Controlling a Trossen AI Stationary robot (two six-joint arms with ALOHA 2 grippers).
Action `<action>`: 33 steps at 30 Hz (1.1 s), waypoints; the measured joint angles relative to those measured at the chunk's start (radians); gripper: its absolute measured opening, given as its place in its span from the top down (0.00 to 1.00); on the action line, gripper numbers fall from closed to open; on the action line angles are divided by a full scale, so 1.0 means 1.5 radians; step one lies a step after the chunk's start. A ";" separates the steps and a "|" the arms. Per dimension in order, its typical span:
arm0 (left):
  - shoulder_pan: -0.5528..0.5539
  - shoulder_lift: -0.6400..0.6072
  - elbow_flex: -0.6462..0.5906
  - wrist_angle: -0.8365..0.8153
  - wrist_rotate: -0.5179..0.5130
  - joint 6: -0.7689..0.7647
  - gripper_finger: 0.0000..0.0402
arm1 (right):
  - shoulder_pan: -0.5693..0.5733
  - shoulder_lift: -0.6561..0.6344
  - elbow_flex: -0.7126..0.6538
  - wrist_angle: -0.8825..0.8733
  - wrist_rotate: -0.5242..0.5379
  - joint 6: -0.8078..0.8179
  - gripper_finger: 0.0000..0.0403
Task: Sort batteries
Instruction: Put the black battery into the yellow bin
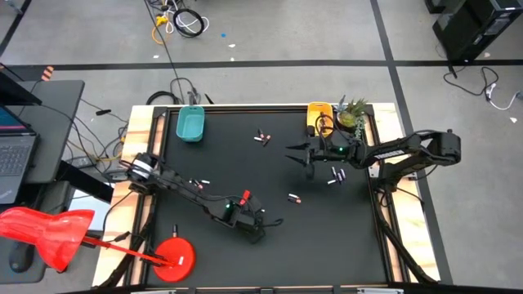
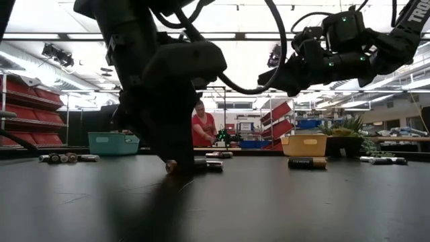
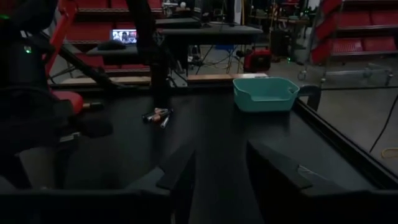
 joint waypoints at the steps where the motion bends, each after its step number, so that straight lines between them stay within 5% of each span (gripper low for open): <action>1: 0.000 0.008 0.002 0.000 0.001 0.000 0.68 | 0.000 0.000 0.000 0.000 0.000 0.000 0.63; 4: 0.000 0.009 0.001 0.000 0.003 0.016 0.70 | 0.001 0.000 0.000 0.001 -0.001 -0.001 0.63; 9: 0.001 0.010 0.000 0.006 0.023 0.052 0.90 | 0.001 0.000 0.000 0.003 -0.002 -0.001 0.63; 33: 0.008 -0.069 -0.003 -0.034 -0.035 0.104 0.90 | 0.001 0.000 0.000 -0.025 -0.016 0.003 0.64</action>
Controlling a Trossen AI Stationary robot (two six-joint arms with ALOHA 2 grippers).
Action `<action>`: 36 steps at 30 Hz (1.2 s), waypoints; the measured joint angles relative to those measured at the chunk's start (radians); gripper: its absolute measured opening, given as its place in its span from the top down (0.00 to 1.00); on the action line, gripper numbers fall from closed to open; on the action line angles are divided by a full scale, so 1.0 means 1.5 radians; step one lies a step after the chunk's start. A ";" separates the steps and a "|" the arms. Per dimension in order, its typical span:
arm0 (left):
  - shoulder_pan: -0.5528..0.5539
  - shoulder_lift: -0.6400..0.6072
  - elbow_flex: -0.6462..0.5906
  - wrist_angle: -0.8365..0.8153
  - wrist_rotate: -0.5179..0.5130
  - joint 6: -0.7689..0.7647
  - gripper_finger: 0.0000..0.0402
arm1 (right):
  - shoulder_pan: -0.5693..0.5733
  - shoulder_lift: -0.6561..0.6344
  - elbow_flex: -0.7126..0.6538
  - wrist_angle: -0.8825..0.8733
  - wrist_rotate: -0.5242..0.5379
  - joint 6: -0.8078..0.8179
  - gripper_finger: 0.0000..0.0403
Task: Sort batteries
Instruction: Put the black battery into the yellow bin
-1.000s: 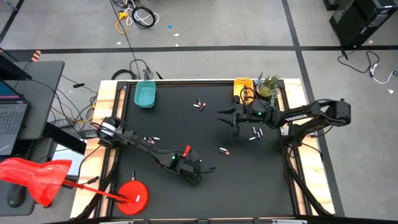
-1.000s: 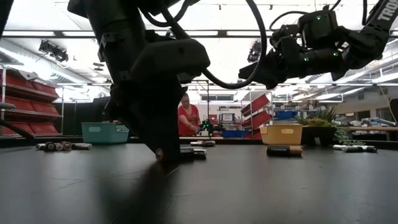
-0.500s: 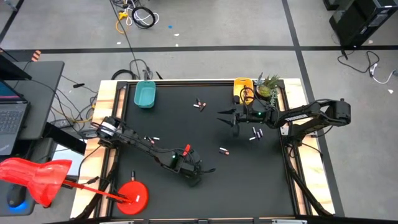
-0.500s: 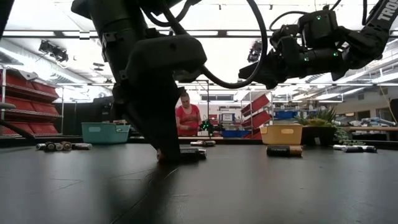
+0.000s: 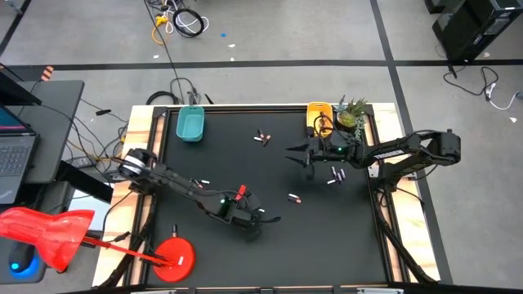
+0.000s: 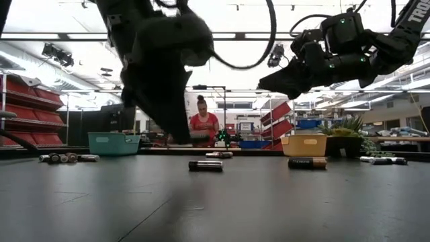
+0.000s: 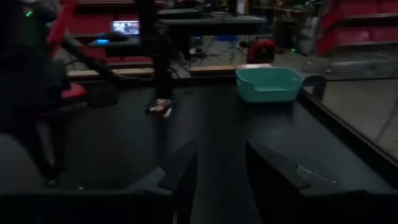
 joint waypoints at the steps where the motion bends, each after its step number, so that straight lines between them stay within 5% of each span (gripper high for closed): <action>1: 0.002 -0.007 0.000 0.002 -0.010 0.006 0.90 | 0.000 0.000 0.000 0.001 -0.013 0.000 0.64; 9: 0.073 -0.027 0.001 0.073 -0.135 0.162 0.90 | 0.029 0.000 0.000 0.031 -0.051 -0.002 0.64; 23: 0.140 -0.027 0.001 0.313 -0.218 0.434 0.90 | 0.049 0.000 0.000 0.090 -0.092 0.040 0.64; 36: 0.148 -0.027 0.002 0.401 -0.272 0.494 0.90 | 0.048 0.000 0.000 0.098 -0.100 0.048 0.68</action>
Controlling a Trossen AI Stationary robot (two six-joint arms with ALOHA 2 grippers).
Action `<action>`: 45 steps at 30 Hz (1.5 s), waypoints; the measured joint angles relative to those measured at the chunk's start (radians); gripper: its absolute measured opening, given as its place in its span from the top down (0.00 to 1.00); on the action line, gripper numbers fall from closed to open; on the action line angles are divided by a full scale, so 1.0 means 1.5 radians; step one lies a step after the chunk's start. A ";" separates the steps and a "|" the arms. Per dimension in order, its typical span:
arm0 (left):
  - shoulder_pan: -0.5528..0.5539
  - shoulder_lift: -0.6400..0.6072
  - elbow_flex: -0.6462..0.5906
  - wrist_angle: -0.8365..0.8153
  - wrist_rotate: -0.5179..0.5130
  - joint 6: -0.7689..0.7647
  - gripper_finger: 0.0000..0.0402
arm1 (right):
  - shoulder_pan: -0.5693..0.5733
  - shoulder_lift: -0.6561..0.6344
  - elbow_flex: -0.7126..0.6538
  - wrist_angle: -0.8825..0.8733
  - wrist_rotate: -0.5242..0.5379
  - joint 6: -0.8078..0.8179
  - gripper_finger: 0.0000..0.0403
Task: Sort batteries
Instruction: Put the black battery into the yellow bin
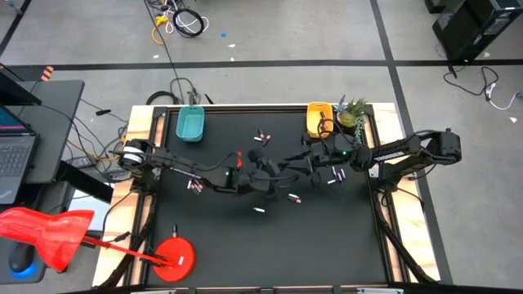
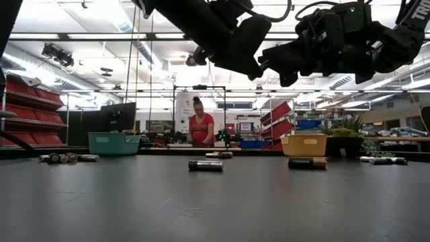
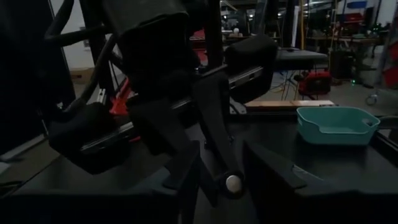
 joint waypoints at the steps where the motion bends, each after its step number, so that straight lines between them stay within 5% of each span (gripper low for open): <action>1: 0.001 0.000 0.000 0.006 -0.002 0.003 0.90 | 0.000 0.000 0.000 0.001 0.000 0.000 0.68; 14: 0.007 0.000 0.000 0.084 -0.035 0.056 0.90 | -0.003 -0.001 0.001 0.007 0.016 0.001 0.70; 20: 0.006 0.000 0.000 0.082 -0.035 0.051 0.90 | -0.002 -0.001 0.001 0.009 0.021 0.001 0.87; 24: 0.007 0.000 0.000 0.081 -0.037 0.048 0.90 | -0.002 -0.001 0.001 0.008 0.032 -0.001 0.87; 32: 0.007 0.000 0.000 0.055 -0.091 0.041 0.68 | -0.001 0.000 0.001 -0.010 0.085 -0.001 0.87; 36: 0.007 -0.001 0.001 0.014 -0.136 0.038 0.57 | -0.001 0.001 -0.001 -0.040 0.170 -0.008 0.87; 45: 0.001 -0.001 0.001 -0.081 -0.123 -0.051 0.49 | -0.030 0.001 -0.001 -0.117 0.531 -0.082 0.87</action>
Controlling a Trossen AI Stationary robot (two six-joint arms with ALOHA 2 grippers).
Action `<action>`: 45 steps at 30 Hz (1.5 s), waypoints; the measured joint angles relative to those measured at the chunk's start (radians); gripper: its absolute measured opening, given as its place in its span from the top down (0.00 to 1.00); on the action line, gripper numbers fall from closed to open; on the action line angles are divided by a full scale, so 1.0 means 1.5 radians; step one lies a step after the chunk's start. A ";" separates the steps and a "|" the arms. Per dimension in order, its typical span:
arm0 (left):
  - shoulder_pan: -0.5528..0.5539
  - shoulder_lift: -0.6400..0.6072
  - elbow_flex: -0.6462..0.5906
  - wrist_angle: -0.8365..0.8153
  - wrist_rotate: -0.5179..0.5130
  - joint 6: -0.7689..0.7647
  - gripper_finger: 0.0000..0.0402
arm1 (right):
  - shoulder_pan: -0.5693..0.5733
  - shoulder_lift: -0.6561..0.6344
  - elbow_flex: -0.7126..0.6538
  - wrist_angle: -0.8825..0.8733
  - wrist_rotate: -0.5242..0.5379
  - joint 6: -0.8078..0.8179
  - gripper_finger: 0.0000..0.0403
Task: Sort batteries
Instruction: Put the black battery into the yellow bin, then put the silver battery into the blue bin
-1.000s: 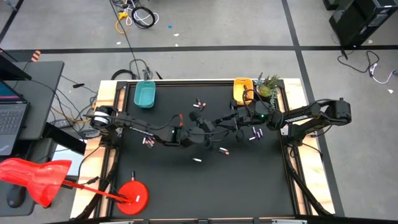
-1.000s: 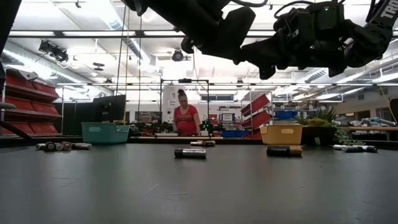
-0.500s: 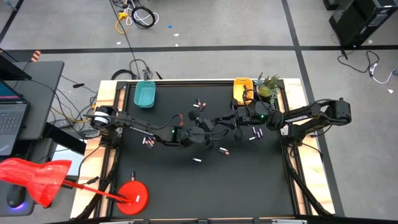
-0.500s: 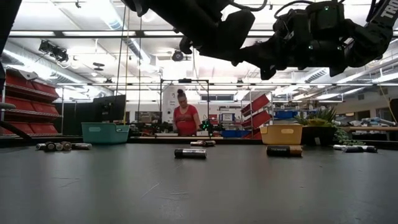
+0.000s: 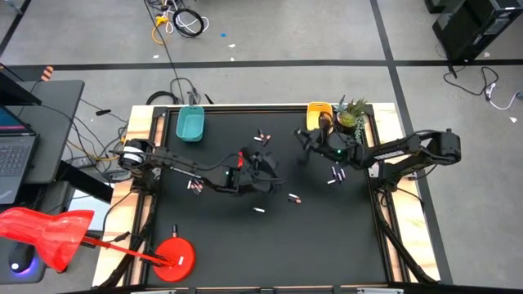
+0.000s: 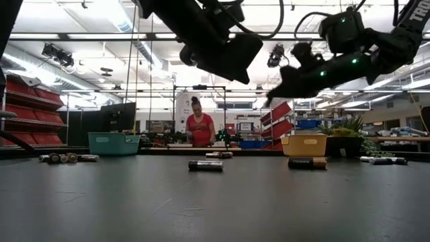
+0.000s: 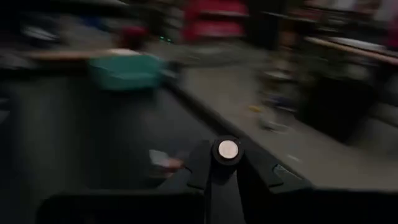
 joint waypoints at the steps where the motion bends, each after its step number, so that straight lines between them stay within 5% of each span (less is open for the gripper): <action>1: -0.001 0.000 0.000 -0.002 0.001 -0.005 0.49 | -0.006 0.000 0.000 -0.007 0.026 -0.001 0.87; 10: -0.004 0.000 0.000 0.003 0.005 -0.012 0.50 | -0.061 0.000 0.000 -0.103 0.239 0.002 0.87; 18: -0.004 0.000 0.000 0.008 0.005 -0.023 0.50 | -0.103 0.026 0.000 -0.130 0.275 0.013 0.87; 31: -0.004 0.000 -0.001 0.008 0.005 -0.023 0.50 | -0.116 0.103 0.000 -0.048 0.267 0.017 0.54; 45: -0.008 0.000 -0.001 0.004 0.132 0.003 0.50 | 0.017 -0.001 0.001 -0.150 0.125 0.036 0.57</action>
